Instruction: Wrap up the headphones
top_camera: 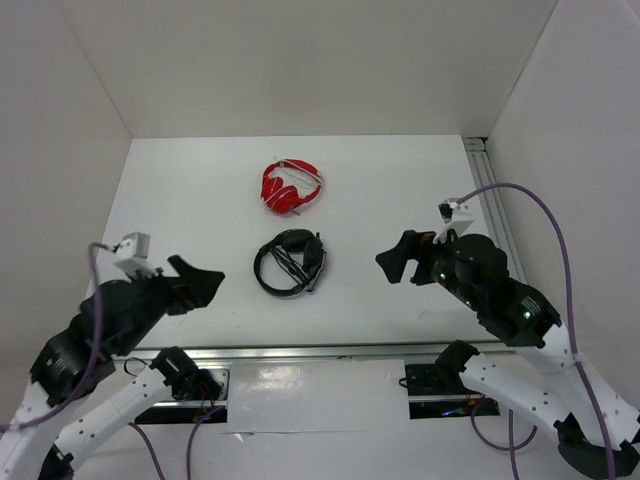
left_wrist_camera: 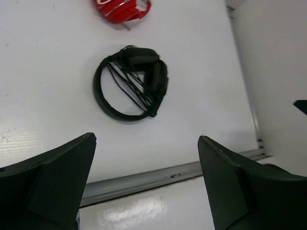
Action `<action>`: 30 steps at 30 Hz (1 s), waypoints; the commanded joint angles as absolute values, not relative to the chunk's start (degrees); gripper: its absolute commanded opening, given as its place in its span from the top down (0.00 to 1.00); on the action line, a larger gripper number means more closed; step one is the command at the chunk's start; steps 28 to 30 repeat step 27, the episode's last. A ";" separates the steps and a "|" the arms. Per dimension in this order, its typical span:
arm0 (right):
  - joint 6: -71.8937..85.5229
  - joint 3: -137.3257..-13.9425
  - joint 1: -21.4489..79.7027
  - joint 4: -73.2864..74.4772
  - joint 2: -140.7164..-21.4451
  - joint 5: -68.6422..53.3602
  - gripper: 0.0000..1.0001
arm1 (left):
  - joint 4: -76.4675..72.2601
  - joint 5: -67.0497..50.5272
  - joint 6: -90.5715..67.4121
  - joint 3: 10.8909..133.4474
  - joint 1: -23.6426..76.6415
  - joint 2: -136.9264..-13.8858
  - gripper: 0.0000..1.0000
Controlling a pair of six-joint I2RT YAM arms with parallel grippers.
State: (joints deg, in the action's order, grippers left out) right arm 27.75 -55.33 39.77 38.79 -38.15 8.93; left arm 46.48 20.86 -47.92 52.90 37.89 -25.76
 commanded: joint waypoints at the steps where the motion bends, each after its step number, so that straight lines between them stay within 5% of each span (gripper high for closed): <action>1: 28.74 -59.49 40.08 47.54 -33.41 8.09 0.00 | 53.24 15.64 -45.53 56.75 39.37 -18.91 0.00; 9: 29.79 -61.35 40.08 60.81 -23.55 14.06 0.00 | 64.07 17.31 -47.73 58.89 39.37 -8.88 0.00; 30: 30.85 -60.21 40.08 60.73 -17.14 14.16 0.00 | 65.74 17.84 -48.78 58.89 39.37 -7.29 0.00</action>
